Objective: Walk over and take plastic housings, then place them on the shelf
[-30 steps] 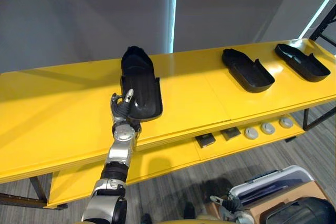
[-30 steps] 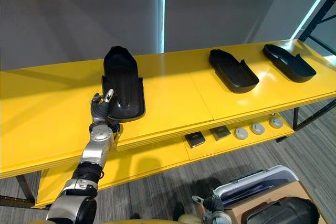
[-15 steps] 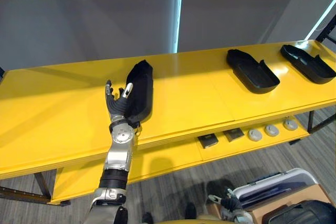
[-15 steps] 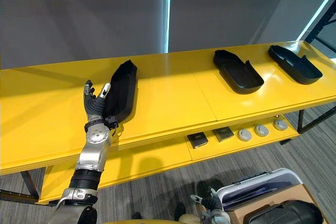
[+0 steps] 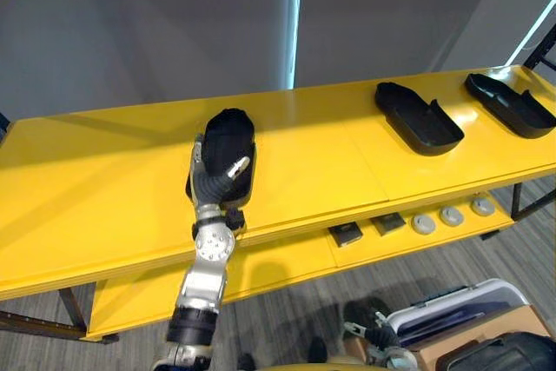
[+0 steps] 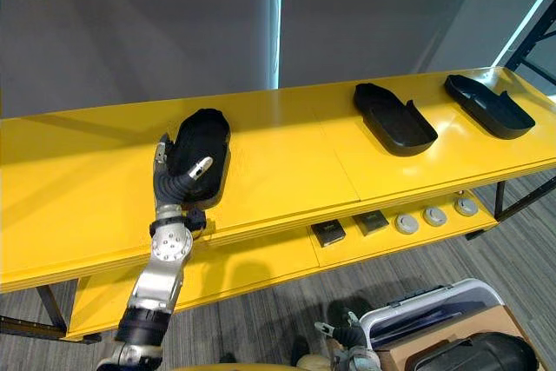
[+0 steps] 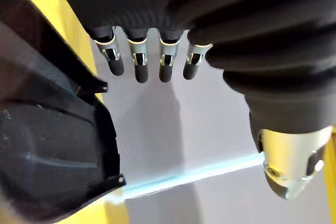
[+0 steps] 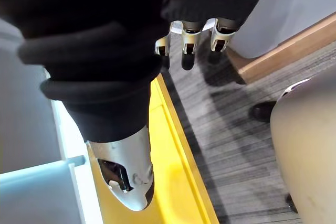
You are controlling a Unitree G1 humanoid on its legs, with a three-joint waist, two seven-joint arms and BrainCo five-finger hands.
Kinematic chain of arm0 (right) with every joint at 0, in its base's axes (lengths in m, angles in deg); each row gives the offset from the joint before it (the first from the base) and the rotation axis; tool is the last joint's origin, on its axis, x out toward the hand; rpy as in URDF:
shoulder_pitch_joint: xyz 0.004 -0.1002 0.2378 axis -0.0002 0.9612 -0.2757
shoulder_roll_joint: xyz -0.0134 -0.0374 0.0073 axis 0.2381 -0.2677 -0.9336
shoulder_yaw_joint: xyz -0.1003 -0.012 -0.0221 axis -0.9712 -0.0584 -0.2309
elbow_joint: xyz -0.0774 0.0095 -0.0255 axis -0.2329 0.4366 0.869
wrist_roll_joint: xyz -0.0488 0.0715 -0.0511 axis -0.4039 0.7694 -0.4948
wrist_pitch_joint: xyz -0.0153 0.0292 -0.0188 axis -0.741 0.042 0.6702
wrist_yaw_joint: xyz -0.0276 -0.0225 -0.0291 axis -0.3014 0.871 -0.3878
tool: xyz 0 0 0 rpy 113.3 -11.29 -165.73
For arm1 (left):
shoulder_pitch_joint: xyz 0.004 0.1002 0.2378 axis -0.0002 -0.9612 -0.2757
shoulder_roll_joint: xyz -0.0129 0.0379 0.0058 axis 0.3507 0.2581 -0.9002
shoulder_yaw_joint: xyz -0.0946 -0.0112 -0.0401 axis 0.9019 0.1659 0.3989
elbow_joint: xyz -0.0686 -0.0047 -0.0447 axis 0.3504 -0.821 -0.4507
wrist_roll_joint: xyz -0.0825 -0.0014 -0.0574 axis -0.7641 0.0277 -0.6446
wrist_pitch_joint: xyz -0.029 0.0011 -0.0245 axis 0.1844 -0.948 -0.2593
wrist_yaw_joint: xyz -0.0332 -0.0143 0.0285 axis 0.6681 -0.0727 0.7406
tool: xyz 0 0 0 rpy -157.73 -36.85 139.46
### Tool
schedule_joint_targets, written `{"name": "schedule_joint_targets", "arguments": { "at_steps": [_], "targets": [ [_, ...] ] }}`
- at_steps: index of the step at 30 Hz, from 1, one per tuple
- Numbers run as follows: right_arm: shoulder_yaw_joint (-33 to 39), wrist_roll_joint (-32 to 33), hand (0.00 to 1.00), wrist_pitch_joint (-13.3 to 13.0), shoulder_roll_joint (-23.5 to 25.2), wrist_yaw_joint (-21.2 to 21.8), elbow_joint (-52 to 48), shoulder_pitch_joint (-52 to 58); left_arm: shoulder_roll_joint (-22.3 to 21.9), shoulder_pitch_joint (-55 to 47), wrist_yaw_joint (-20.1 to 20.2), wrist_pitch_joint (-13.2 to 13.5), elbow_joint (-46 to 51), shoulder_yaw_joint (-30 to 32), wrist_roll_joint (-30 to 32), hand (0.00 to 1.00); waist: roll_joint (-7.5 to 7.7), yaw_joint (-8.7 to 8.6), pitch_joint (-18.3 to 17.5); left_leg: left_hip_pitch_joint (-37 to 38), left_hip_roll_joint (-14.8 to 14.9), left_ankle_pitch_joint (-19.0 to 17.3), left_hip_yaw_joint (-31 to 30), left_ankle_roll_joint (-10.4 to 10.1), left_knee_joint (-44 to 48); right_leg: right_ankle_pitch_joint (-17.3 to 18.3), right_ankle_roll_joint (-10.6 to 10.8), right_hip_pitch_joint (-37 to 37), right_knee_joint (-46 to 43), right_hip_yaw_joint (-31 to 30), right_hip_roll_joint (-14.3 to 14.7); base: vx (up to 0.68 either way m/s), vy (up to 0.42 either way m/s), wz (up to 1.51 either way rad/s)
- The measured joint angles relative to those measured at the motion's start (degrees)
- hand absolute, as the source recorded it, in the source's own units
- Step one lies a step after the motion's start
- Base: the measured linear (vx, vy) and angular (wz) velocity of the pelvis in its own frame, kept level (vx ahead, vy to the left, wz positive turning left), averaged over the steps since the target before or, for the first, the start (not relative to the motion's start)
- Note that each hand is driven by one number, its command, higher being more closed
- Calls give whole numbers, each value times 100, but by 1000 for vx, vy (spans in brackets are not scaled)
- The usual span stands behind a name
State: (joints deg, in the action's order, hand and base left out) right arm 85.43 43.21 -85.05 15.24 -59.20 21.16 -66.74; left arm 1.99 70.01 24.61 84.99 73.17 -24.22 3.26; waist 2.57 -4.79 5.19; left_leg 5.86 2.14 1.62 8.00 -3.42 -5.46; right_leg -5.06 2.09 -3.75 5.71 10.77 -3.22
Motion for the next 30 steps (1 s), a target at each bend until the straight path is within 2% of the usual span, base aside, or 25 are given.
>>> {"name": "schedule_joint_targets", "arguments": {
  "at_steps": [1,5,7,12,19,26,30],
  "targets": [
    [0,0,0,-9,-1,-8,2,23,-2,-151,19,11,21,-80,124,100,-1,72,0,1,2,0,7,0,-1,0,0,1,0,-4,-2,0,0,0],
    [-6,1,0,-73,-1,-9,2,76,0,-716,127,127,201,-105,255,100,-6,155,-2,0,11,-1,8,-2,-28,13,17,-1,0,-9,-15,0,0,0],
    [-10,1,0,-79,-2,-8,2,117,-7,-939,150,168,201,-108,263,100,-21,250,-16,0,16,-3,19,-4,-34,32,43,-1,0,-10,-13,0,0,0],
    [-21,-1,0,-78,9,-4,2,141,-70,-1251,305,175,204,-91,259,100,-72,263,-107,-5,17,-22,30,-33,-38,38,50,-4,1,-5,-17,0,0,1],
    [-142,-2,0,-77,5,-8,2,149,-109,-1185,366,173,89,-133,356,100,-46,270,-133,-20,32,-29,37,-29,-40,58,72,13,18,-8,-2,0,0,0],
    [-146,-8,0,-76,1,-5,3,145,-26,-576,365,147,-541,-139,593,100,-15,257,-153,-68,35,-40,73,-15,-39,71,71,92,20,-64,8,0,0,-5],
    [-139,-9,0,-75,1,0,3,121,69,-198,365,45,-891,-138,676,100,-16,232,-152,-80,33,-25,82,19,-31,56,51,113,20,-87,11,3,-1,-2]
  ]
}}
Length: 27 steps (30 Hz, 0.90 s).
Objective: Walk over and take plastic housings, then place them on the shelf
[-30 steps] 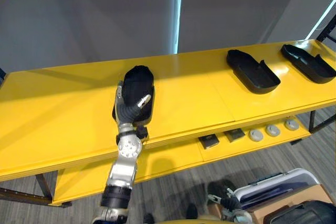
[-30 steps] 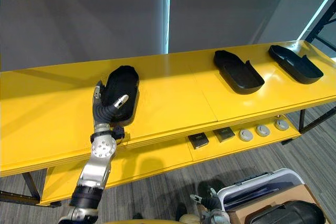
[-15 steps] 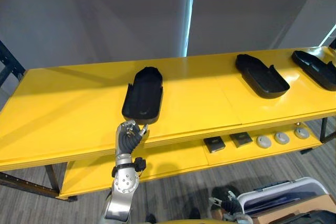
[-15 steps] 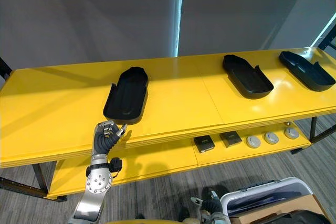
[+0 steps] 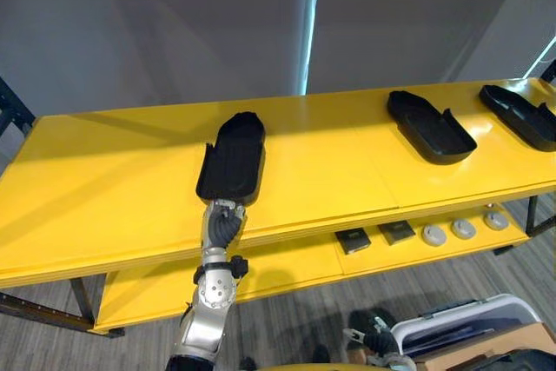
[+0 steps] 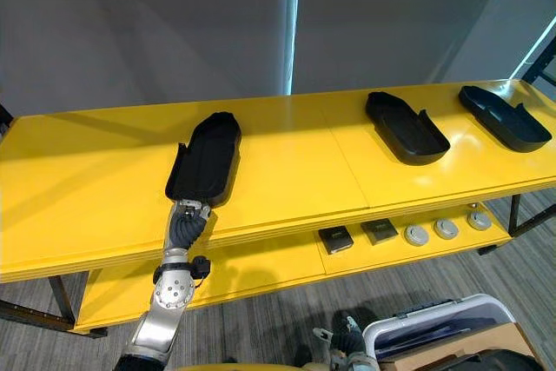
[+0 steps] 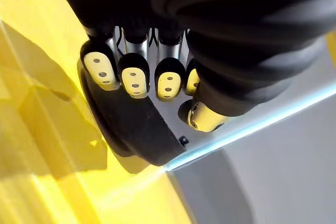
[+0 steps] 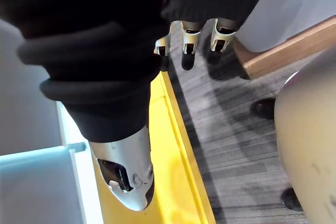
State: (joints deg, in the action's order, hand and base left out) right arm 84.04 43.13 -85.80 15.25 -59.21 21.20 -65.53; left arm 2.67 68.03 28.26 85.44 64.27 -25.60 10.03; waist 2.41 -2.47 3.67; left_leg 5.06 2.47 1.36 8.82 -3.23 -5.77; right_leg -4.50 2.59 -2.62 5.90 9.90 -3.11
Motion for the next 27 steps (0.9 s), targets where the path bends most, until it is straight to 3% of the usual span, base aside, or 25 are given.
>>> {"name": "schedule_joint_targets", "arguments": {
  "at_steps": [17,22,27],
  "targets": [
    [8,-114,0,8,-7,5,-8,-63,248,792,135,-99,-833,-350,146,100,11,-194,7,-39,-14,-12,107,13,26,-43,-36,99,4,-93,-9,-28,-4,-3],
    [13,-115,0,7,-8,3,-7,-95,286,793,134,-99,-832,-349,146,100,13,-302,8,-34,-12,-13,128,13,27,-44,-36,102,4,-110,-8,-5,-1,-1],
    [22,-115,0,7,-9,-2,-2,-99,298,790,133,-97,-636,-338,117,100,11,-299,9,-28,-12,-14,131,14,28,-54,-34,94,2,-82,-8,-11,-4,0]
  ]
}}
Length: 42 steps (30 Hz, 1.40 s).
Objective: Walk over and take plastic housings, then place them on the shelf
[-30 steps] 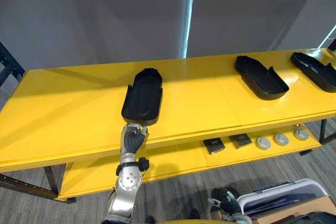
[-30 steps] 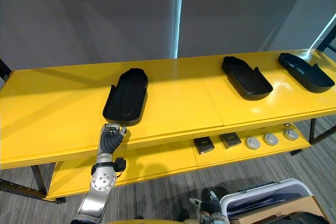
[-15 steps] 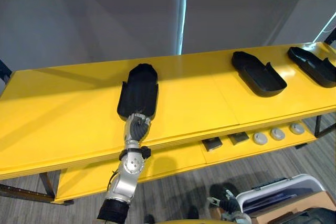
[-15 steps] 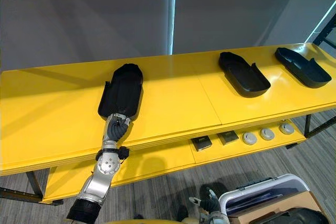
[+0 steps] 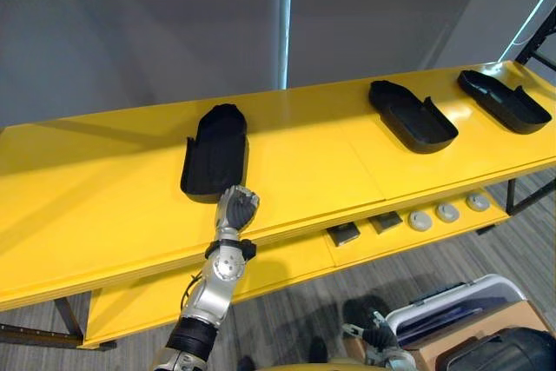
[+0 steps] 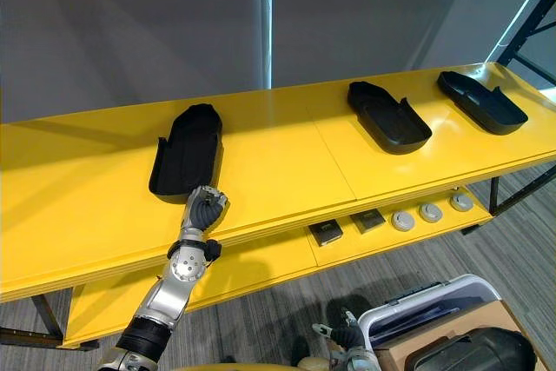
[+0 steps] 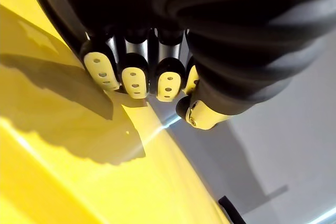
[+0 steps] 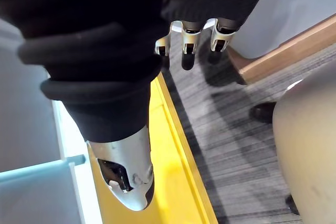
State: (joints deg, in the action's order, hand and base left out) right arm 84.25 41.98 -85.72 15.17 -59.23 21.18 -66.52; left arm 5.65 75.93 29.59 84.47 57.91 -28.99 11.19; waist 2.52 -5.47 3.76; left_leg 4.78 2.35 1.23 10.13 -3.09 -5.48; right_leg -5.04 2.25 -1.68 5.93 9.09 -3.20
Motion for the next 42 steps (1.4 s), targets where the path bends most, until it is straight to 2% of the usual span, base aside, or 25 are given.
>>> {"name": "schedule_joint_targets", "arguments": {
  "at_steps": [3,7,8,10,12,13,14,16,17,20,23,25,26,27,29,32,35,42],
  "targets": [
    [-1,1,0,0,0,-1,4,-12,62,-88,-10,31,859,117,-99,100,-7,12,4,0,-3,2,-48,1,0,0,0,-21,-4,45,-3,-12,-4,7],
    [3,6,0,-10,-24,0,69,-36,138,-315,-86,328,2381,704,-283,100,-21,44,10,-7,-3,3,-136,2,3,2,0,-58,-22,81,-9,-3,-1,10],
    [11,7,0,-16,-42,1,147,-55,127,-447,-179,493,2857,1043,-375,100,-24,122,12,-4,-3,3,-170,2,3,6,1,-78,-22,114,-10,-19,-7,14],
    [13,6,0,-13,-77,3,205,-72,107,-542,-287,598,3131,1389,-513,100,-38,192,21,-1,-6,3,-217,2,4,11,4,-103,-23,151,-12,-18,-5,14],
    [59,5,0,-9,-137,2,296,-87,22,-801,-542,728,3452,2400,-902,100,-77,329,46,-1,-17,3,-275,3,4,16,8,-133,-24,200,-23,-35,-1,15],
    [130,7,0,-9,-131,4,307,-89,-30,-881,-648,757,3475,2704,-1056,100,-85,330,51,-1,-22,3,-302,3,3,24,17,-148,-24,225,-29,-44,2,26],
    [247,12,0,-8,-131,0,338,-99,-181,-1086,-888,789,3474,3419,-1430,100,-106,334,64,9,-40,3,-399,2,2,48,23,-212,-25,328,-52,-36,3,29],
    [302,11,0,2,-132,-3,397,-82,-329,-1357,-1148,819,3446,4017,-1860,100,-88,397,54,16,-48,-19,-451,-25,-1,91,29,-283,-25,370,-62,-45,3,24],
    [348,10,0,7,-121,-5,390,-41,-373,-1560,-1267,897,3334,4285,-2155,100,-75,491,45,39,-48,-35,-485,-13,-5,123,36,-322,-40,415,-67,-41,1,16],
    [349,8,0,30,-123,-10,372,-19,-372,-1952,-1255,896,2788,4487,-2648,100,-60,645,35,60,-34,-44,-548,0,-5,240,32,-321,-200,516,-84,-21,-8,22],
    [325,0,0,118,-63,-6,5,11,-467,-2496,-769,712,1762,4380,-2800,100,-50,657,18,86,-28,-44,-553,1,0,320,30,-324,-319,594,-103,-15,-2,10],
    [324,-8,0,165,-11,3,-314,83,-536,-2625,-111,475,744,4119,-2921,100,-29,659,-1,120,-25,-38,-554,-8,2,368,36,-334,-394,644,-118,-10,-4,4],
    [322,-11,0,168,5,5,-345,86,-541,-2668,24,429,518,3989,-2921,100,-24,658,-11,133,-23,-33,-550,-15,2,376,40,-343,-395,645,-119,0,0,0],
    [320,-31,0,180,34,10,-382,89,-581,-2731,258,353,102,3730,-2914,0,-26,656,-10,176,-22,-35,-538,-13,2,389,47,-383,-395,646,-119,0,0,0],
    [320,-46,0,219,86,10,-474,132,-752,-2783,562,236,-589,3274,-2909,0,-17,652,-95,222,-20,-53,-507,12,1,438,60,-408,-427,645,-125,4,-1,-4],
    [324,-45,0,220,123,8,-474,171,-912,-2755,737,162,-1173,2992,-2898,0,-27,639,-121,291,-13,-99,-431,41,-1,484,58,-410,-494,595,-127,5,6,-13],
    [337,-35,0,230,132,0,-472,223,-980,-2612,742,124,-1866,2803,-2666,0,-104,637,-127,313,3,-150,-330,9,-5,492,57,-382,-498,496,-106,0,3,-15],
    [385,12,0,226,123,-14,-268,187,-852,-2356,737,93,-2449,2316,-2394,0,-164,630,-131,315,56,-131,-243,-6,2,502,36,-347,-470,373,-37,18,-18,-8]
  ]
}}
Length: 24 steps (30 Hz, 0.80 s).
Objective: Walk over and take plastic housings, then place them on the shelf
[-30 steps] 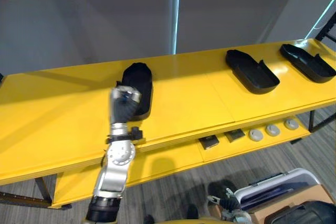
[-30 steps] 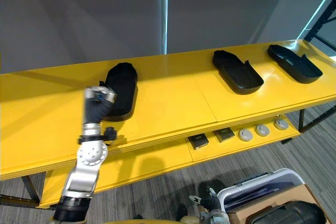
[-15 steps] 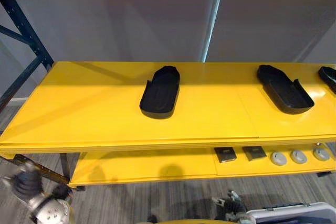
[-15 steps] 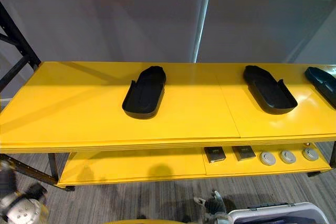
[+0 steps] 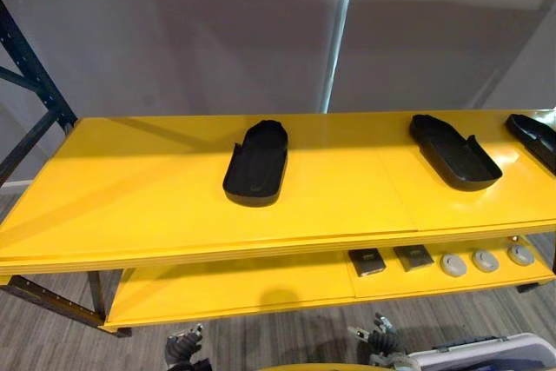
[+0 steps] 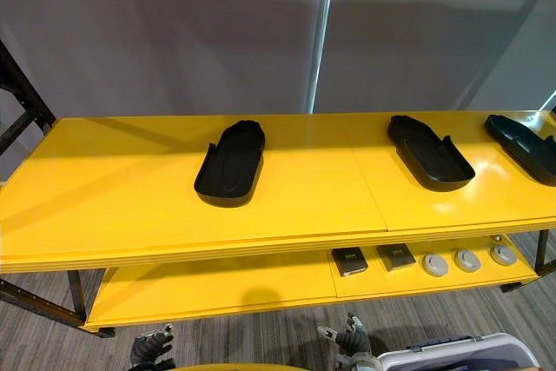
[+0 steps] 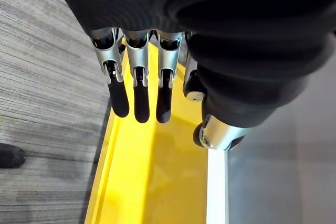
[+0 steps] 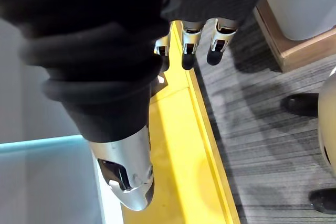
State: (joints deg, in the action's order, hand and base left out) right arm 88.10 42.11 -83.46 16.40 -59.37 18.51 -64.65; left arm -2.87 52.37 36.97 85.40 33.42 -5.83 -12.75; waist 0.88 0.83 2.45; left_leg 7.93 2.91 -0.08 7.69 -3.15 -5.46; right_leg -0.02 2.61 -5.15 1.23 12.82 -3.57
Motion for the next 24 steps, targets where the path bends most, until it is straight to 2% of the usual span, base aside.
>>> {"name": "schedule_joint_targets", "arguments": {
  "at_steps": [7,13,16,17,20,22,23,24],
  "targets": [
    [17,-10,0,-4,-33,-121,40,-17,128,252,4,3,-181,-406,234,0,-71,-21,8,66,34,-19,51,-28,6,-8,-12,15,19,-111,50,22,-16,-8],
    [12,-46,0,-26,-64,-195,-32,-194,202,414,-10,3,-152,-600,288,0,-53,-11,260,-436,180,-645,115,-102,1245,90,-89,259,-315,-405,106,-52,-12,-20],
    [12,-127,0,-26,-99,-250,-80,-349,112,417,-22,5,101,-614,285,0,-46,-1,314,-721,121,-857,-523,-124,1550,149,-33,732,-611,-743,158,-64,-15,-54],
    [12,-129,0,-25,-94,-251,-150,-366,100,459,-22,5,105,-615,284,0,-70,-22,330,-727,125,-874,-484,-102,1558,148,-31,790,-664,-816,156,-82,12,-66],
    [-3,-203,0,-13,-56,-250,-644,-325,46,577,-30,8,398,-674,284,0,16,-40,475,-859,115,-1074,36,-41,1891,60,52,1118,-858,-1333,183,-95,79,-83],
    [-14,-275,0,-9,-14,-264,-825,-389,49,640,-31,18,611,-681,281,0,56,-8,539,-1078,155,-1242,399,64,2223,-122,76,1396,-892,-1745,256,-127,135,-129],
    [-57,-346,0,-7,-2,-280,-961,-548,57,681,-40,68,824,-678,277,0,114,4,594,-1309,207,-1371,812,178,2515,-358,167,1648,-755,-2120,323,-160,149,-141],
    [-57,-372,0,-4,0,-280,-1002,-608,76,697,-47,77,867,-674,276,0,154,3,638,-1380,230,-1408,982,224,2621,-364,155,1695,-643,-2205,298,-204,161,-160]
  ]
}}
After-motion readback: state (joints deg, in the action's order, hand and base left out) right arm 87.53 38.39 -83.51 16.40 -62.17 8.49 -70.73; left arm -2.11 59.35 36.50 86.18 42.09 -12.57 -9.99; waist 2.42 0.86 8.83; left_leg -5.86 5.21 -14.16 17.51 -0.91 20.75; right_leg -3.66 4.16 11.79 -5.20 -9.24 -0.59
